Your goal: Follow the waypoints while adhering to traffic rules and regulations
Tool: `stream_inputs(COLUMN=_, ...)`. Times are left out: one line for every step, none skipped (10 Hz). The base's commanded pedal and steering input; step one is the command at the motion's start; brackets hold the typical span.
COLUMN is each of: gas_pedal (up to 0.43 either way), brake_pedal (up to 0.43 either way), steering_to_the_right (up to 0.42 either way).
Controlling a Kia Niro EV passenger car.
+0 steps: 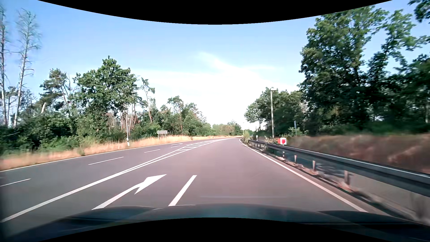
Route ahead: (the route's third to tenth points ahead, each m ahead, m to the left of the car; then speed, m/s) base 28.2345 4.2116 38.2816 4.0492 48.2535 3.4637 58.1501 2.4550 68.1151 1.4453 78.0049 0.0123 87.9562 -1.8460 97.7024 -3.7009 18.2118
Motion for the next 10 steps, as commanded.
stream_inputs(gas_pedal=0.087, brake_pedal=0.0, steering_to_the_right=-0.002)
stream_inputs(gas_pedal=0.087, brake_pedal=0.0, steering_to_the_right=-0.002)
stream_inputs(gas_pedal=0.087, brake_pedal=0.0, steering_to_the_right=-0.002)
stream_inputs(gas_pedal=0.087, brake_pedal=0.0, steering_to_the_right=-0.002)
stream_inputs(gas_pedal=0.087, brake_pedal=0.0, steering_to_the_right=-0.002)
stream_inputs(gas_pedal=0.087, brake_pedal=0.0, steering_to_the_right=-0.002)
stream_inputs(gas_pedal=0.087, brake_pedal=0.0, steering_to_the_right=-0.002)
stream_inputs(gas_pedal=0.087, brake_pedal=0.0, steering_to_the_right=-0.002)
stream_inputs(gas_pedal=0.087, brake_pedal=0.0, steering_to_the_right=-0.002)
stream_inputs(gas_pedal=0.087, brake_pedal=0.0, steering_to_the_right=-0.002)
